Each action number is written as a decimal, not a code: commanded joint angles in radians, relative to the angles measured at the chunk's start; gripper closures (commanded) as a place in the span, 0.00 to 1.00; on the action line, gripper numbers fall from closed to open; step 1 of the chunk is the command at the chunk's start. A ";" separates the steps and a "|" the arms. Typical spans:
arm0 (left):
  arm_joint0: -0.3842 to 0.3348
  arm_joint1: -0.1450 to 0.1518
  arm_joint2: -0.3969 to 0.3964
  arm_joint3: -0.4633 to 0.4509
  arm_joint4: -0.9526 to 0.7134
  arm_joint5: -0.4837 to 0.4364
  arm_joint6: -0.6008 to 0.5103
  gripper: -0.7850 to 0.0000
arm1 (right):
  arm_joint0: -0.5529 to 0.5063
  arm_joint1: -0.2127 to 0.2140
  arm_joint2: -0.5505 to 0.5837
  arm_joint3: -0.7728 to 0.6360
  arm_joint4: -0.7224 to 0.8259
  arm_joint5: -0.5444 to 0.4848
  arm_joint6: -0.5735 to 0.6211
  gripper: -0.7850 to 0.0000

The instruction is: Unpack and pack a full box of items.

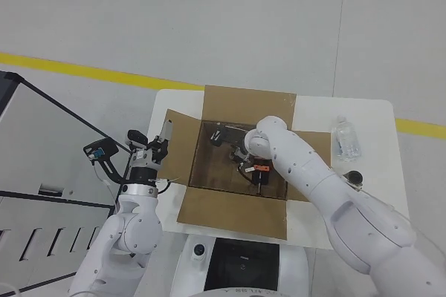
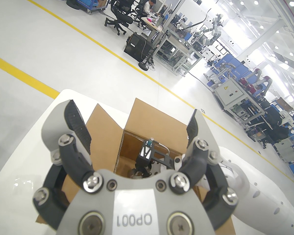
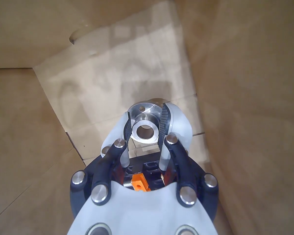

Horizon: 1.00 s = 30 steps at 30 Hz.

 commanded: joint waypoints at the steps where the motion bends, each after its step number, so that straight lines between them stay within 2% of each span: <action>1: 0.000 0.000 0.000 0.000 0.000 0.000 0.000 0.00 | -0.015 0.017 0.019 -0.048 -0.010 0.007 0.017 1.00; 10: 0.000 0.000 0.000 0.000 0.000 0.000 0.000 0.00 | -0.129 0.112 0.141 -0.328 -0.092 0.030 0.097 1.00; 17: 0.000 0.000 0.000 0.000 0.000 0.000 0.000 0.00 | -0.309 0.205 0.311 -0.683 -0.175 0.009 0.181 1.00; 21: 0.000 0.000 0.000 0.000 0.000 0.000 0.000 0.00 | -0.411 0.243 0.405 -0.846 -0.197 -0.020 0.227 1.00; 26: 0.000 0.000 0.000 0.000 0.000 0.000 0.000 0.00 | -0.482 0.270 0.484 -0.956 -0.204 -0.030 0.264 1.00; 30: 0.000 0.000 0.000 0.000 0.000 0.000 0.000 0.00 | -0.508 0.282 0.520 -0.970 -0.187 -0.046 0.272 1.00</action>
